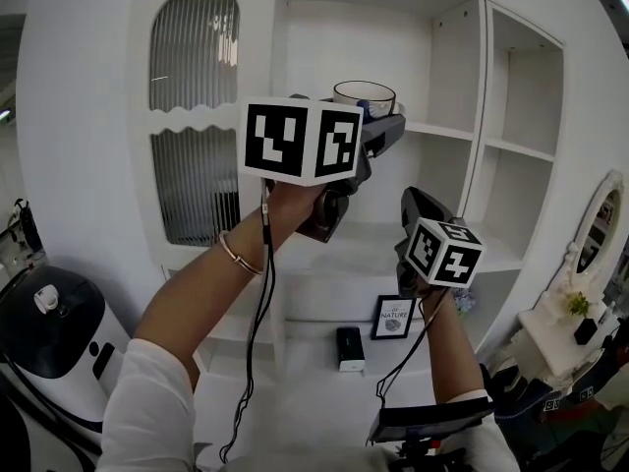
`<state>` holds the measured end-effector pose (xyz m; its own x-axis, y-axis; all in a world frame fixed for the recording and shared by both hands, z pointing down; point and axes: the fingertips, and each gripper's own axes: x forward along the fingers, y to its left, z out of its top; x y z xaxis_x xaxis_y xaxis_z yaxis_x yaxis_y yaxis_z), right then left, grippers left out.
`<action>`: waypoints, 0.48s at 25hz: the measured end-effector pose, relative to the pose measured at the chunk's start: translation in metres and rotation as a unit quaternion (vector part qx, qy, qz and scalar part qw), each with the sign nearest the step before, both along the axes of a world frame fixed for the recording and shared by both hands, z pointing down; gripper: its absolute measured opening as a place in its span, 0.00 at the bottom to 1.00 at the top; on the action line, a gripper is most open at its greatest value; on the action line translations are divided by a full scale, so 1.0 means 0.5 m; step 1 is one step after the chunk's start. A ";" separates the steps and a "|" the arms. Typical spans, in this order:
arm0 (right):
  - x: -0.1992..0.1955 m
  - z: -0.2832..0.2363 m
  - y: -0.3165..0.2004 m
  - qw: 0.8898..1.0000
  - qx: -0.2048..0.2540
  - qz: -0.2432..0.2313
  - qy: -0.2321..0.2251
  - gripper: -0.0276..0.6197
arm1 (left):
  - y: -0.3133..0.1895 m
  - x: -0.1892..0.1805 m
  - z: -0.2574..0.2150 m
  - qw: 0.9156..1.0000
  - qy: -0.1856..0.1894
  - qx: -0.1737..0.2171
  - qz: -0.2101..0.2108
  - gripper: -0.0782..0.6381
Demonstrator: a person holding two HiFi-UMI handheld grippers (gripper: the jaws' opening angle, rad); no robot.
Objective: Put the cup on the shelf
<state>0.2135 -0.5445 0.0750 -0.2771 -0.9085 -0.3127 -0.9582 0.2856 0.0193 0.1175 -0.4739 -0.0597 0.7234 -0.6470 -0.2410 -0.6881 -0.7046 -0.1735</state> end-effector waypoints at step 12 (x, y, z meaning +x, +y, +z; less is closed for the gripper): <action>0.008 0.013 -0.057 1.000 -0.014 -0.002 -0.010 0.08 | -0.049 0.029 -0.112 1.000 -0.007 -0.021 -0.008 0.66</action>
<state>0.2175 -0.5731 0.0812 -0.2737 -0.9164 -0.2920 -0.9574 0.2888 -0.0089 0.1321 -0.4982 -0.1156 0.7156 -0.6685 -0.2025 -0.6974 -0.7000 -0.1537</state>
